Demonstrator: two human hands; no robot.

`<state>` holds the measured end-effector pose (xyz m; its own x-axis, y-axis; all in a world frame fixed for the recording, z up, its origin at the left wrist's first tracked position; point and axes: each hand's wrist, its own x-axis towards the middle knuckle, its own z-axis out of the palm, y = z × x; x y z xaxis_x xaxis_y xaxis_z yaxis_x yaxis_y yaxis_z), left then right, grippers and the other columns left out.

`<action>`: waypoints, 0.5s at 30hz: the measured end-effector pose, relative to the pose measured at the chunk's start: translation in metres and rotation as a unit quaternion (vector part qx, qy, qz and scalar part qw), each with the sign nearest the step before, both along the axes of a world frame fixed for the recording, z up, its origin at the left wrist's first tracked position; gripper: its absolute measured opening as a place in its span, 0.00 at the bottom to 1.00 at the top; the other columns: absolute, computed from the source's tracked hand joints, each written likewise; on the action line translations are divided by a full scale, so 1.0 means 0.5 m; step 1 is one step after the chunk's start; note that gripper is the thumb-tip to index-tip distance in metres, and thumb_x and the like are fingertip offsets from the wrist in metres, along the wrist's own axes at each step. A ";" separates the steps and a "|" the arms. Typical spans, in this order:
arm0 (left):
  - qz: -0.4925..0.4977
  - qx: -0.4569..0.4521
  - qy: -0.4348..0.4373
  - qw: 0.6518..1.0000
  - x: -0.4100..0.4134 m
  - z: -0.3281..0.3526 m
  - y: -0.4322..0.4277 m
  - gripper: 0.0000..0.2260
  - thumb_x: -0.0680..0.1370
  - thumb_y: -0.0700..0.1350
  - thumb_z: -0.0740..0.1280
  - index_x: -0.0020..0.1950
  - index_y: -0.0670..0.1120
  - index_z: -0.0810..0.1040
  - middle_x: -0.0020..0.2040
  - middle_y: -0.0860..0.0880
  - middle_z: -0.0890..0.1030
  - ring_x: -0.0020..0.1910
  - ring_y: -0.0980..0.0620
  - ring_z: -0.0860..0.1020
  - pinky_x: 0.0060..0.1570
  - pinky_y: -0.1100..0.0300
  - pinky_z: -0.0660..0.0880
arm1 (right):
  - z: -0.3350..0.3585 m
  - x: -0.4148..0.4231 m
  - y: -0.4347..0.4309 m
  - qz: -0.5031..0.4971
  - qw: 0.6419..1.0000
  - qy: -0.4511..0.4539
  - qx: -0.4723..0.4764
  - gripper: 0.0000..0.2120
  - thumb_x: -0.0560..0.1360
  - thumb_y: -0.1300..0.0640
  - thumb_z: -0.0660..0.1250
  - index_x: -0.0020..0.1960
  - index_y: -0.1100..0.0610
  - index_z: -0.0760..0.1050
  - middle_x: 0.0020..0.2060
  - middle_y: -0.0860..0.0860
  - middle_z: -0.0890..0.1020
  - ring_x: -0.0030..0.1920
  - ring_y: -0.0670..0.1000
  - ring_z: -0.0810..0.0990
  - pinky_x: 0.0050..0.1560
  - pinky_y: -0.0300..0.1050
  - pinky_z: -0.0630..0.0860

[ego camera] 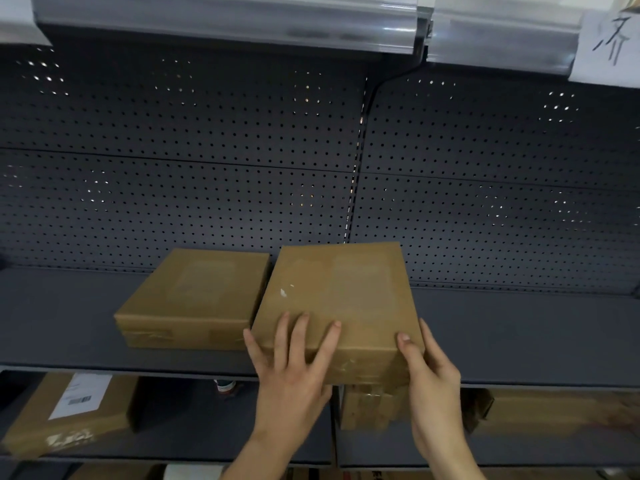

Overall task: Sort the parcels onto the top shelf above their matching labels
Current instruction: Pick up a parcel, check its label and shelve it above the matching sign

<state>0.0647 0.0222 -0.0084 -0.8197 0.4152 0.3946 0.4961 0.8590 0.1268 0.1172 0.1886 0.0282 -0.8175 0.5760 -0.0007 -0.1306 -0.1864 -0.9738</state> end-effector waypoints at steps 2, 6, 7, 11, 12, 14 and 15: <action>-0.005 0.021 0.047 0.999 -0.007 0.004 -0.001 0.47 0.57 0.54 0.81 0.73 0.54 0.65 0.68 0.39 0.72 0.67 0.35 0.72 0.65 0.23 0.55 | 0.013 0.006 -0.002 0.007 1.000 0.009 0.017 0.26 0.78 0.54 0.69 0.75 0.49 0.70 0.58 0.41 0.82 0.56 0.37 0.79 0.55 0.38 0.75; 0.019 0.075 0.036 0.996 -0.017 0.004 -0.013 0.46 0.58 0.57 0.80 0.72 0.53 0.65 0.68 0.41 0.75 0.67 0.38 0.73 0.63 0.27 0.62 | 0.030 0.023 -0.007 0.022 0.998 0.024 0.062 0.29 0.75 0.45 0.68 0.75 0.47 0.69 0.65 0.41 0.77 0.59 0.36 0.76 0.56 0.33 0.71; 0.034 0.118 0.014 0.992 -0.017 0.006 -0.015 0.46 0.58 0.58 0.80 0.72 0.53 0.65 0.68 0.43 0.74 0.67 0.40 0.73 0.64 0.29 0.63 | 0.027 0.028 -0.008 0.019 0.997 0.025 0.076 0.31 0.73 0.41 0.67 0.75 0.46 0.69 0.67 0.41 0.75 0.63 0.39 0.75 0.62 0.36 0.70; 0.038 0.504 -0.115 0.855 -0.009 0.027 -0.016 0.42 0.61 0.54 0.81 0.69 0.64 0.62 0.65 0.60 0.71 0.65 0.55 0.69 0.66 0.50 0.68 | 0.001 0.036 -0.012 0.025 0.996 0.008 0.084 0.31 0.69 0.36 0.63 0.72 0.40 0.69 0.72 0.44 0.73 0.71 0.45 0.72 0.74 0.53 0.67; 0.031 0.570 -0.149 0.807 -0.007 0.029 -0.016 0.42 0.61 0.52 0.82 0.69 0.63 0.63 0.65 0.60 0.72 0.65 0.56 0.71 0.66 0.52 0.69 | -0.008 0.035 -0.012 0.037 0.997 -0.008 0.073 0.32 0.69 0.37 0.63 0.72 0.40 0.68 0.72 0.44 0.73 0.70 0.47 0.73 0.74 0.54 0.67; 0.016 0.665 -0.222 0.713 -0.002 0.029 -0.015 0.41 0.61 0.53 0.81 0.70 0.59 0.66 0.66 0.56 0.76 0.65 0.54 0.75 0.66 0.47 0.72 | -0.027 0.027 -0.015 0.068 0.995 -0.048 0.051 0.36 0.68 0.37 0.65 0.75 0.42 0.66 0.71 0.46 0.73 0.69 0.49 0.75 0.73 0.54 0.68; 0.003 0.710 -0.258 0.655 0.001 0.027 -0.014 0.41 0.61 0.53 0.81 0.70 0.58 0.67 0.65 0.54 0.79 0.64 0.51 0.77 0.65 0.43 0.73 | -0.036 0.023 -0.019 0.083 0.994 -0.063 0.029 0.38 0.68 0.37 0.66 0.76 0.44 0.65 0.72 0.47 0.73 0.68 0.51 0.76 0.73 0.55 0.69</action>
